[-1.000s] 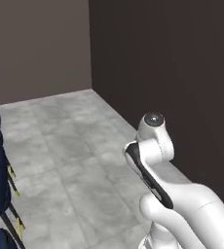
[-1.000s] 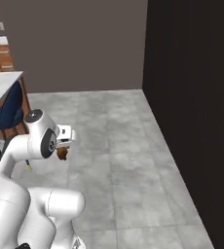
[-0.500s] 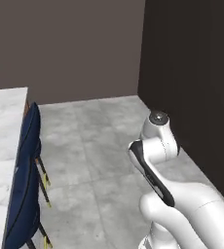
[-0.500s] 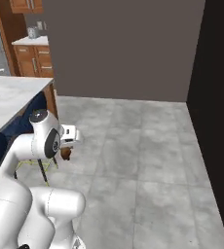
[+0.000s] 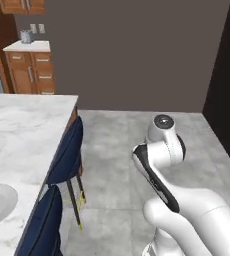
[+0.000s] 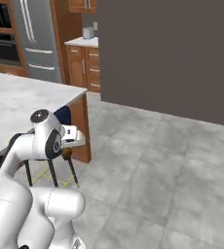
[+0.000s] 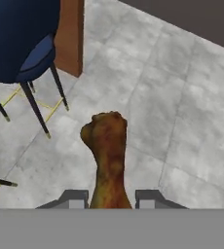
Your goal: Take the chicken drumsticks from the pan and place one on each plate on the dining counter.
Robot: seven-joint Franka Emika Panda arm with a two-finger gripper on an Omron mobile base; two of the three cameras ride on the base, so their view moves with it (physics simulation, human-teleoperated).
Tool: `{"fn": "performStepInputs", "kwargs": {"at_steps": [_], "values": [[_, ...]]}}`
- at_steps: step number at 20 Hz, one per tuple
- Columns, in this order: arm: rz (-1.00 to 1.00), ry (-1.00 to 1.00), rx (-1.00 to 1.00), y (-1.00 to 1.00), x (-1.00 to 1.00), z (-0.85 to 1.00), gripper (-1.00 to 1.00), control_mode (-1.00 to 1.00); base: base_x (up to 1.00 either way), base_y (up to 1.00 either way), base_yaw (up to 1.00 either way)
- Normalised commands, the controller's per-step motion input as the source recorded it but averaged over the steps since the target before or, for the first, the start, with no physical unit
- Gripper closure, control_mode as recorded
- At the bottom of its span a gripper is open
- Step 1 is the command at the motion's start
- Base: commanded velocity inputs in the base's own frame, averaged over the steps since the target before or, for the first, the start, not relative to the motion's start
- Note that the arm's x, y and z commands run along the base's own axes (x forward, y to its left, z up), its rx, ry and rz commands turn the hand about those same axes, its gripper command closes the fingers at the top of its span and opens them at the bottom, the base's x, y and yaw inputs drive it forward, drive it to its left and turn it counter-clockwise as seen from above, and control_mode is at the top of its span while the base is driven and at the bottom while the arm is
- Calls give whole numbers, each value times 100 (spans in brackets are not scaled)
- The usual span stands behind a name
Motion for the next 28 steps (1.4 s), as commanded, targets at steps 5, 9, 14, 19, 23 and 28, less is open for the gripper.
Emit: {"fn": "performStepInputs", "kwargs": {"at_steps": [5, 9, 14, 19, 23, 28], "values": [[0, 0, 0, 0, 0, 0, 100, 100, 57, 3, 77], [0, 0, 0, 0, 0, 0, 100, 100, 45, 0, 84], [0, 0, 0, 0, 0, 0, 100, 100, 43, 0, 89], [0, 0, 0, 0, 0, 0, 100, 100, 55, 0, 86], [0, 0, 0, 0, 0, 0, 100, 100, 78, 0, 59], [0, 0, 0, 0, 0, 0, 100, 100, 78, -17, 24]]}}
